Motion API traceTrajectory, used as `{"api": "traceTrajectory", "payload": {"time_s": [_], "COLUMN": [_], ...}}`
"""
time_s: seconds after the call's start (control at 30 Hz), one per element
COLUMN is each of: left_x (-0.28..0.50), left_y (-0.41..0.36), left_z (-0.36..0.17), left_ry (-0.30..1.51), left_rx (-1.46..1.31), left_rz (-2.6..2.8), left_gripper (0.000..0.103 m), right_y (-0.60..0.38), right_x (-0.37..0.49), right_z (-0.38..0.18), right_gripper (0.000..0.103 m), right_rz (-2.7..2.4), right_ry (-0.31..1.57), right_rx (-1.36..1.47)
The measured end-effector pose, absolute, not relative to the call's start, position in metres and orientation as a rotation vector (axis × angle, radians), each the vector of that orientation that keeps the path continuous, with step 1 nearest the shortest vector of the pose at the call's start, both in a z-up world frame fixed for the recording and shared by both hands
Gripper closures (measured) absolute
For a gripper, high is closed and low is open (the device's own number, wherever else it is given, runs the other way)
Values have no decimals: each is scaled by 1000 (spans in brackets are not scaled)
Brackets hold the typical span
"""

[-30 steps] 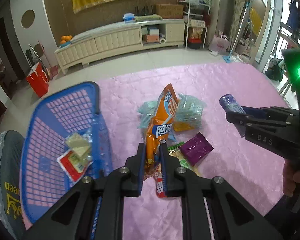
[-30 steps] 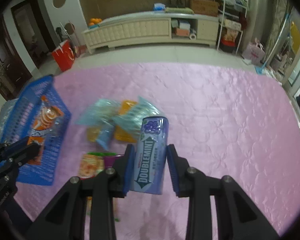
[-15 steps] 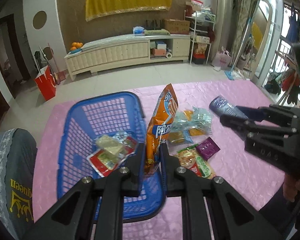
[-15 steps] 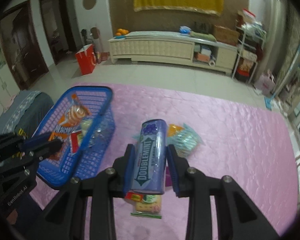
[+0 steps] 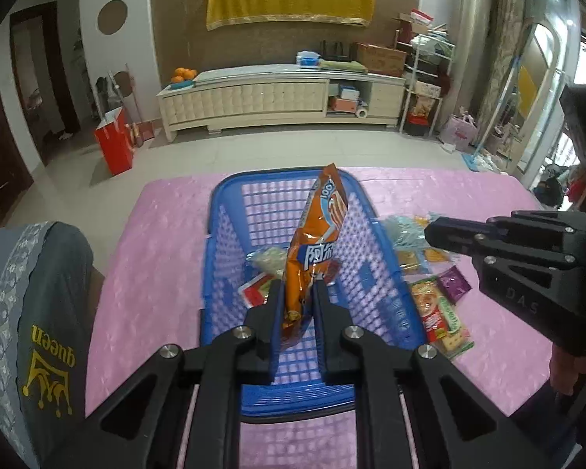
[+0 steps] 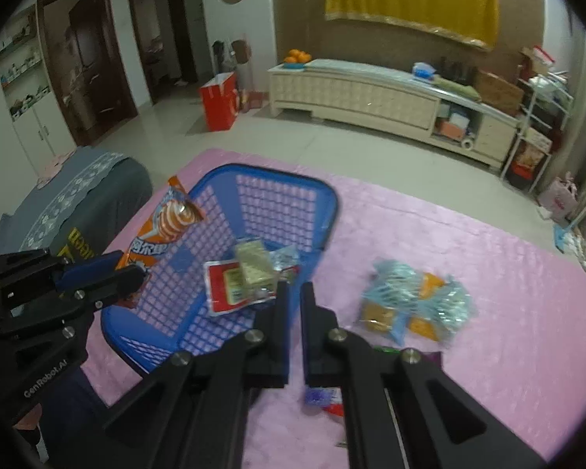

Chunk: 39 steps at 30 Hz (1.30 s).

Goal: Organize snacks
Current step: 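Drop the orange stick into the basket with the left tool while the right tool carries the gum tube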

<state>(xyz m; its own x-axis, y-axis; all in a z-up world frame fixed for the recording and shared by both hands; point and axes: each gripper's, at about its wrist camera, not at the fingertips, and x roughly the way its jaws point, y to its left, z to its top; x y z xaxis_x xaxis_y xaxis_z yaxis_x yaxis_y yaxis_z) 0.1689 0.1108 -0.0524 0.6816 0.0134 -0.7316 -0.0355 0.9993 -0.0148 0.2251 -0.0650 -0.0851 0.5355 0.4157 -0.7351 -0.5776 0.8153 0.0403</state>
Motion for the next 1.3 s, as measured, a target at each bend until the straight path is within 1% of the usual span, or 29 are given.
{"api": "traceTrajectory", "payload": {"time_s": [0.2,0.47,0.93,0.97,1.0,1.03,1.07,1.1,1.3], "left_x": [174,202,247,249,251,255,258,258,251], "left_y": [131,134,108,104,101,98,95,94,93], "left_z": [-63,-84,-106,-106,-108,-109,-112,-112,-105], "left_ry": [855,908,962,959,955,958,957,950,944], "left_rx": [-59,-61,-23,-12,5,24,47,52,33], "left_rz": [19,-10,-75,-81,-83,-89,-97,-88,-55], "left_gripper": [90,90,90,88,82,57,33,28,28], "right_y": [-34,-11,-29,-33,-37,-40,-44,-48,-66], "right_x": [230,247,272,274,275,276,277,277,270], "right_z": [-95,-115,-117,-116,-116,-115,-115,-115,-110], "right_gripper": [96,96,96,96,96,96,96,96,96], "right_rz": [632,643,617,613,606,600,590,586,587], "right_ry": [840,878,860,860,860,857,854,857,853], "right_rx": [-248,-304,-277,-270,-267,-270,-275,-275,-262]}}
